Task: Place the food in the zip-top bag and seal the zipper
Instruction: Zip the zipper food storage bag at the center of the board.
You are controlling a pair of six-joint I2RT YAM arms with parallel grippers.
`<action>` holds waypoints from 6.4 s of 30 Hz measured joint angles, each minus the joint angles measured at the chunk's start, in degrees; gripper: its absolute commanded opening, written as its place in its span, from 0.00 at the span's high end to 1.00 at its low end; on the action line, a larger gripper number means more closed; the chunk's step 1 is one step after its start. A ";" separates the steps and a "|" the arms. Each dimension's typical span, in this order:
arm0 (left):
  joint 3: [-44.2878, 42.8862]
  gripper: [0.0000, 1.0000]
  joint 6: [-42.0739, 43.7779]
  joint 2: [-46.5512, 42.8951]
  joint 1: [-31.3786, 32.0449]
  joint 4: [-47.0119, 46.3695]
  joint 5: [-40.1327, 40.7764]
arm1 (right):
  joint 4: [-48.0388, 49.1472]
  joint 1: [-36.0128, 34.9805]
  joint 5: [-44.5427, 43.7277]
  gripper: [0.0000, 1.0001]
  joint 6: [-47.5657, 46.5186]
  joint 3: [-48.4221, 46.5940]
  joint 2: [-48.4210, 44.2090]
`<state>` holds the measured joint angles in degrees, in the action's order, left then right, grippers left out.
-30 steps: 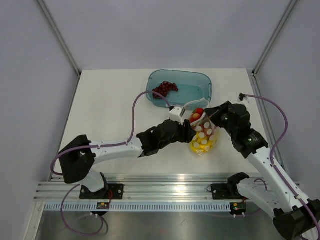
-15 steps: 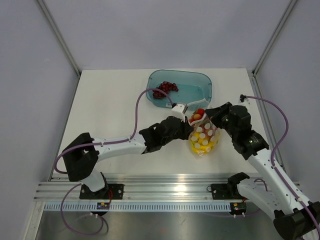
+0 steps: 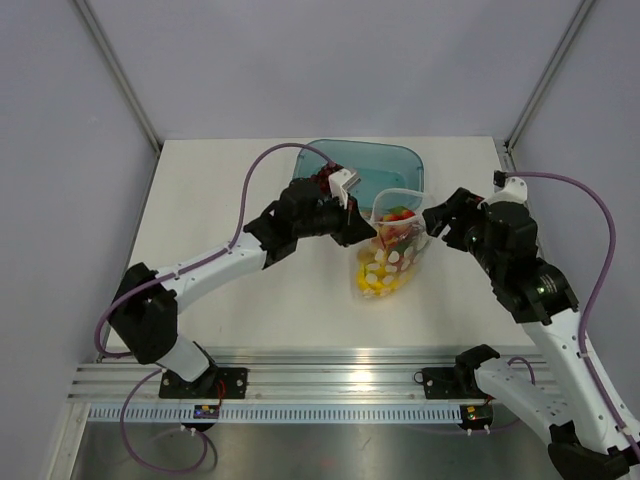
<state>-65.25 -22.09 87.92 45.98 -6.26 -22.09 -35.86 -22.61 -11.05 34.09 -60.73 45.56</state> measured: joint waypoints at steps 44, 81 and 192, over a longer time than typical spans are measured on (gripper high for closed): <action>-20.17 1.00 39.30 6.97 -12.55 40.89 -33.88 | 2.69 0.00 42.80 0.29 -60.89 -10.56 20.17; -22.38 0.39 38.34 7.93 -13.60 42.36 -32.65 | 15.52 -7.13 40.17 1.00 -42.56 -2.19 22.80; 7.76 0.55 1.31 -1.44 -16.70 -14.82 -34.12 | 33.88 -7.13 35.58 1.00 -19.69 8.07 17.73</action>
<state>-57.49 -20.78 86.48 29.28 -21.08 -56.21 -1.98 -29.74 24.53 14.39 -52.66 63.29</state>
